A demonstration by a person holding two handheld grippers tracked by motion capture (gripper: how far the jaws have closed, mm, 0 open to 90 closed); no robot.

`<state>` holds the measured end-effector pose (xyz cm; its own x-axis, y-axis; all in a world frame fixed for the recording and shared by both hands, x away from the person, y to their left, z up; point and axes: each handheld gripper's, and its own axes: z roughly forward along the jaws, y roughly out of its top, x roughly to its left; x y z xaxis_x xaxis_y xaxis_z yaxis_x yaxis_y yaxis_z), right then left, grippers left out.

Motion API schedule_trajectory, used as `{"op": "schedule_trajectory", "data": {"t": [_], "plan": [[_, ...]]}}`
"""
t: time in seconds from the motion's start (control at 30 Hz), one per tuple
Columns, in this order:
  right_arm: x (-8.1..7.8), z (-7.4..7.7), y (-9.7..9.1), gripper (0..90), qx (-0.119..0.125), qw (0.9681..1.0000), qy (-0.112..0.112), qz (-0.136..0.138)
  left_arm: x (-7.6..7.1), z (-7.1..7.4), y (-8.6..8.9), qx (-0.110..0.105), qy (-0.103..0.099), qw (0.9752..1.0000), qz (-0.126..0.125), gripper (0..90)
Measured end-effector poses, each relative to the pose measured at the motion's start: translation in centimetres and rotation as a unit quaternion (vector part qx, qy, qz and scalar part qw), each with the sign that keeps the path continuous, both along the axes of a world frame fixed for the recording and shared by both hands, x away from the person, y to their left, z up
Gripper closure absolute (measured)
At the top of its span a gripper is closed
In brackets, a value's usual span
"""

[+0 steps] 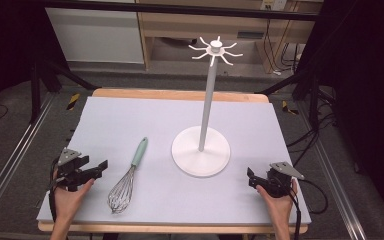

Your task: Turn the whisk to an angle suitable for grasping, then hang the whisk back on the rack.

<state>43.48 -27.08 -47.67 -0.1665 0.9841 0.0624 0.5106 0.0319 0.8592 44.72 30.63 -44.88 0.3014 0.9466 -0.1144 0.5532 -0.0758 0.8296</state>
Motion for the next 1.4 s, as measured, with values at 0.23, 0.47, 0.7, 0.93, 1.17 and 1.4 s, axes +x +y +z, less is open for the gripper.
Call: {"op": "schedule_trajectory", "data": {"t": [0.23, 0.47, 0.7, 0.93, 1.17, 1.4], "plan": [[-0.1, -0.1, 0.2, 9.7, -0.009, 0.9999, -0.003, 0.009, -0.4, 0.9, -1.1, 0.001, -0.008, 0.9998, -0.017, 26.4], [-0.1, 0.0, -0.1, 10.2, -0.010, 0.9999, -0.012, 0.003, -0.5, 1.7, -2.6, 0.000, -0.009, 0.9989, -0.046, 27.7], [-0.2, 0.0, -0.4, 10.7, -0.004, 0.9999, -0.014, 0.002, -0.7, 2.1, -3.6, 0.003, -0.008, 0.9981, -0.060, 28.4], [-0.3, 0.0, -0.3, 10.8, -0.006, 0.9999, -0.014, 0.002, -0.6, 2.9, -4.2, 0.003, -0.010, 0.9977, -0.066, 29.9], [-0.2, 0.0, -0.1, 11.0, -0.005, 0.9999, -0.012, 0.004, -0.1, 3.9, -4.8, 0.005, -0.009, 0.9973, -0.073, 30.0], [-0.3, 0.0, -0.1, 11.2, -0.005, 0.9999, -0.012, 0.007, 0.4, 5.1, -5.4, 0.004, -0.010, 0.9965, -0.083, 30.6]]}}
